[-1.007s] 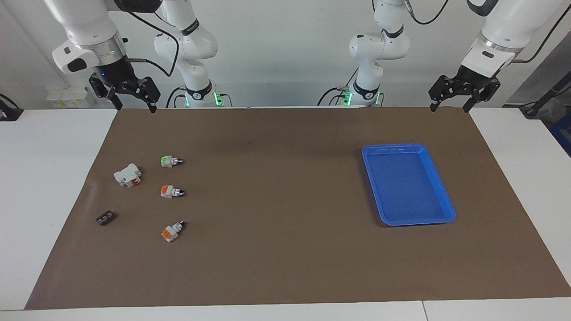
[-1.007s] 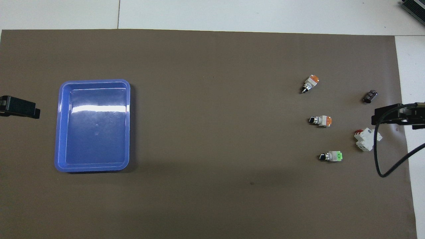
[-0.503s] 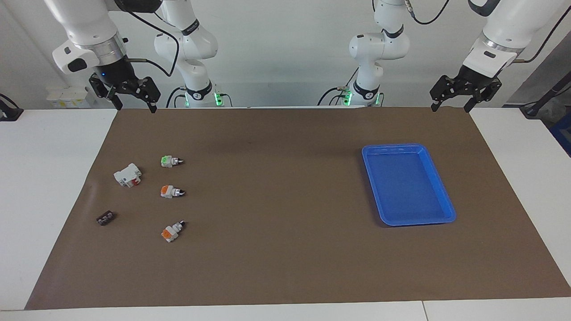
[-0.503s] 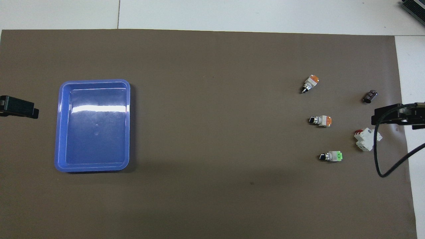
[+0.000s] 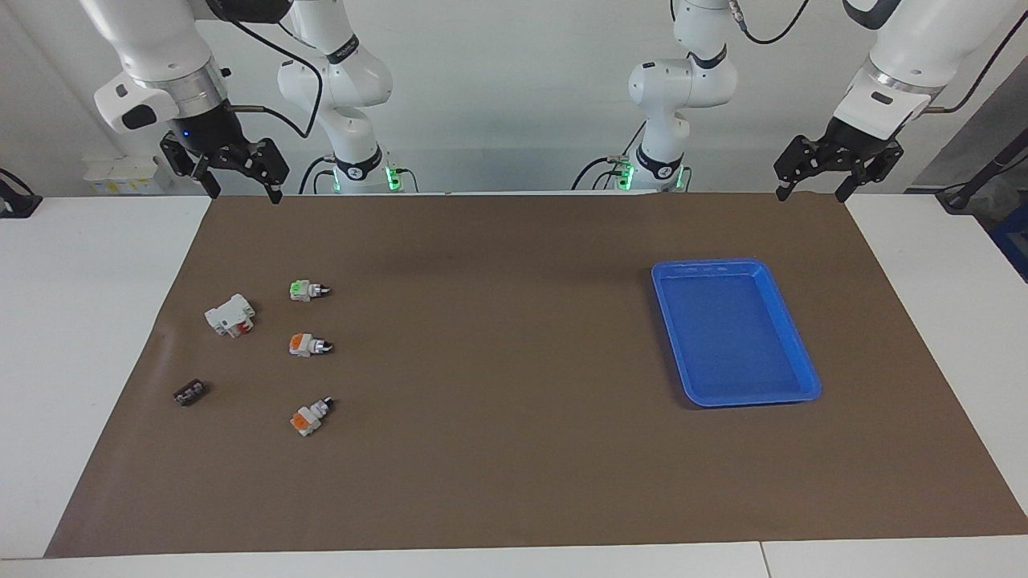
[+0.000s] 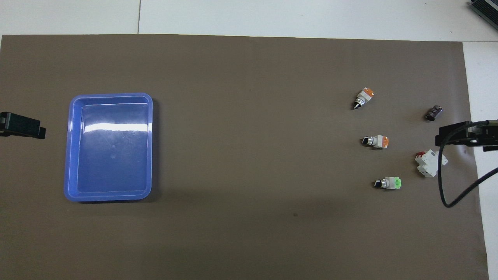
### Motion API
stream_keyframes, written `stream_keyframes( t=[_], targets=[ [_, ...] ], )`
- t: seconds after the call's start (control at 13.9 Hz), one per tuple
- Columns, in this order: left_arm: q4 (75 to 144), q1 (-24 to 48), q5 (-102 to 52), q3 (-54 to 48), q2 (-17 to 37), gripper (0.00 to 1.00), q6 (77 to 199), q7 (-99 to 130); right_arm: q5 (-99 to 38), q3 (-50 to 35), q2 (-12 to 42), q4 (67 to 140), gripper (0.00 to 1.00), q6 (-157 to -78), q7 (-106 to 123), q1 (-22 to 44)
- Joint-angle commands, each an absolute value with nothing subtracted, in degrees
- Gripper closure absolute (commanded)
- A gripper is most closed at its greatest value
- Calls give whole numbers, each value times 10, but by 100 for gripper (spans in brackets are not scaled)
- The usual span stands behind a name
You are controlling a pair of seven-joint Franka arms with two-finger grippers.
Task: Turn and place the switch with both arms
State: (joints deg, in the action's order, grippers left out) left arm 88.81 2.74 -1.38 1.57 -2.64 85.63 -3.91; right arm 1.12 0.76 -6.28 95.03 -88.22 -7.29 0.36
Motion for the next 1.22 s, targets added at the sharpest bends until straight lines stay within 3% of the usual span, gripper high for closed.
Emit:
stream_keyframes(
  t=[0.0,1.15],
  targets=[
    [899,23,-15,14,-38,0,852,-49,20,5,-76,969,0,-894,-80,1],
    [899,23,-15,14,-38,0,852,-49,11,6,-83,985,0,-917,-76,0]
  ],
)
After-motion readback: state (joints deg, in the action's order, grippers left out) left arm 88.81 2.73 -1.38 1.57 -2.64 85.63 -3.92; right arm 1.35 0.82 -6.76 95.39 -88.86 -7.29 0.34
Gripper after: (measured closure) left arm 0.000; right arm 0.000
